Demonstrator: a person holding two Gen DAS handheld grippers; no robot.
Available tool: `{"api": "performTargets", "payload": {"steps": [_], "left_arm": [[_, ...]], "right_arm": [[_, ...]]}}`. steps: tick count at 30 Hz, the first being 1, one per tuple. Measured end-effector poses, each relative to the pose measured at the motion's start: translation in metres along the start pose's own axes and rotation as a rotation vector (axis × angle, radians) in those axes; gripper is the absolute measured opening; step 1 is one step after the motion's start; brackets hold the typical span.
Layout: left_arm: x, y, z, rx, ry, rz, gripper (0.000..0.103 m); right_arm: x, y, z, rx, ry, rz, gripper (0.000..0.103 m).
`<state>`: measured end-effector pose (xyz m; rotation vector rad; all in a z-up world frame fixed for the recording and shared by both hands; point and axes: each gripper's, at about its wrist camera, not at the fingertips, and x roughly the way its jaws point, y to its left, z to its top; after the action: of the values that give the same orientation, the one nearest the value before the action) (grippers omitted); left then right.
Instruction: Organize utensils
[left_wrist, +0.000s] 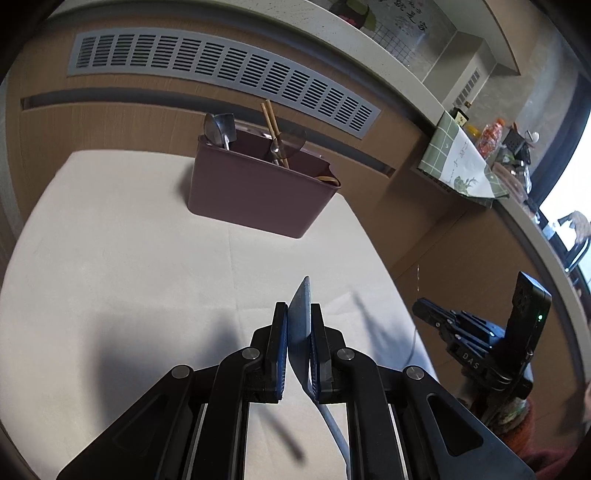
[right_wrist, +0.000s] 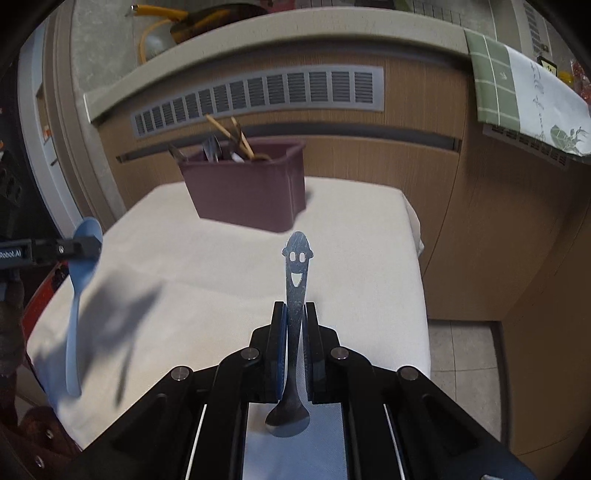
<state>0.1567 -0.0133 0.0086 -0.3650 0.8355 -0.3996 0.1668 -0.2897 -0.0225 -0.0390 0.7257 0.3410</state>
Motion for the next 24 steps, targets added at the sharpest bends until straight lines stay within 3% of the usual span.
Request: {"api": "performTargets", "payload": {"steps": [7, 16, 24], "left_arm": [[-0.017, -0.003, 0.002, -0.03, -0.007, 0.016, 0.011], [-0.022, -0.013, 0.001, 0.034, -0.059, 0.086, 0.011], [-0.024, -0.003, -0.003, 0.017, -0.063, 0.089, 0.011]], "right_arm": [[-0.023, 0.019, 0.009, 0.006, -0.112, 0.068, 0.0], [-0.028, 0.009, 0.008, 0.016, -0.124, 0.068, 0.0], [-0.034, 0.013, 0.011, -0.007, -0.119, 0.045, 0.0]]}}
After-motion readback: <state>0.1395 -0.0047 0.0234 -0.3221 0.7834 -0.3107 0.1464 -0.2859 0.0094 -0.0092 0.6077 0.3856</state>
